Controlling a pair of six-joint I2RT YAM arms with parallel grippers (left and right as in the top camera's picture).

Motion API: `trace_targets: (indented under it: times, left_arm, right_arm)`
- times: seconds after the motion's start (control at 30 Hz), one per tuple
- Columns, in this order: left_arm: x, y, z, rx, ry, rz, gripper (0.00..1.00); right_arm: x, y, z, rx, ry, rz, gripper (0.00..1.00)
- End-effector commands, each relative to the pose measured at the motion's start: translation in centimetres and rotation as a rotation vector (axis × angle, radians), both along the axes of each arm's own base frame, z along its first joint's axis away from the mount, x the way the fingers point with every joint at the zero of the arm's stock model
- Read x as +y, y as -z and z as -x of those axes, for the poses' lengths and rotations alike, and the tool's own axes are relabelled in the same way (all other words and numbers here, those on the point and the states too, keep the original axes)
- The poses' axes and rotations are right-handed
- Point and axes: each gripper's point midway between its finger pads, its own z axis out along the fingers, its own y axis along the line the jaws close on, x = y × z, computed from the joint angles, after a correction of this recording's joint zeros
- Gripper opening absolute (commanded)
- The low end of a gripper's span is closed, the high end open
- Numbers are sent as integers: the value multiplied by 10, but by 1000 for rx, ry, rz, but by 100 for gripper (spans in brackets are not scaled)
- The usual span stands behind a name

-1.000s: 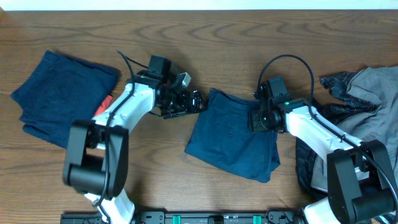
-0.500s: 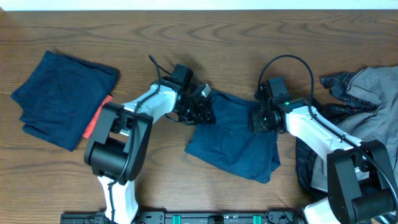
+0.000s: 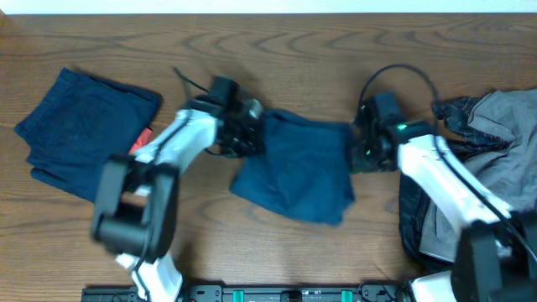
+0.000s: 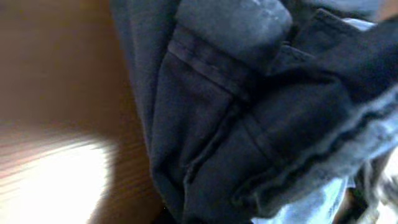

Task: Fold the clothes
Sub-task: 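Carry the folded shorts with the left gripper onto the left stack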

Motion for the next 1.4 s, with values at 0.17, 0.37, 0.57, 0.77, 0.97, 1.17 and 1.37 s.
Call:
trace_targets:
  times: [0.17, 0.37, 0.57, 0.77, 0.97, 1.17, 1.37]
  left_arm:
    - [143, -130, -58, -453, -391, -307, 6]
    - [254, -208, -68, -711, -715, -435, 6]
    - [341, -232, -71, -820, -920, -495, 6]
    - [393, -191, -59, -689, -1018, -544, 7]
    - [419, -161, -47, -583, -1095, -546, 7]
    - [425, -151, -35, -529, -1113, -554, 17]
    - [426, -150, -27, -502, -1126, -551, 98]
  right_arm:
    - [-13, -88, -19, -243, 12, -21, 58]
    - [-15, -87, -9, -211, 12, -15, 59]
    - [-16, -84, -5, -191, 10, -11, 58]
    - [-16, -84, -3, -185, 7, -9, 58]
    - [-16, -84, -3, -185, 7, -9, 58]
    - [-16, -84, -3, -185, 7, -9, 59]
    - [-16, -83, -2, -181, 6, -7, 59]
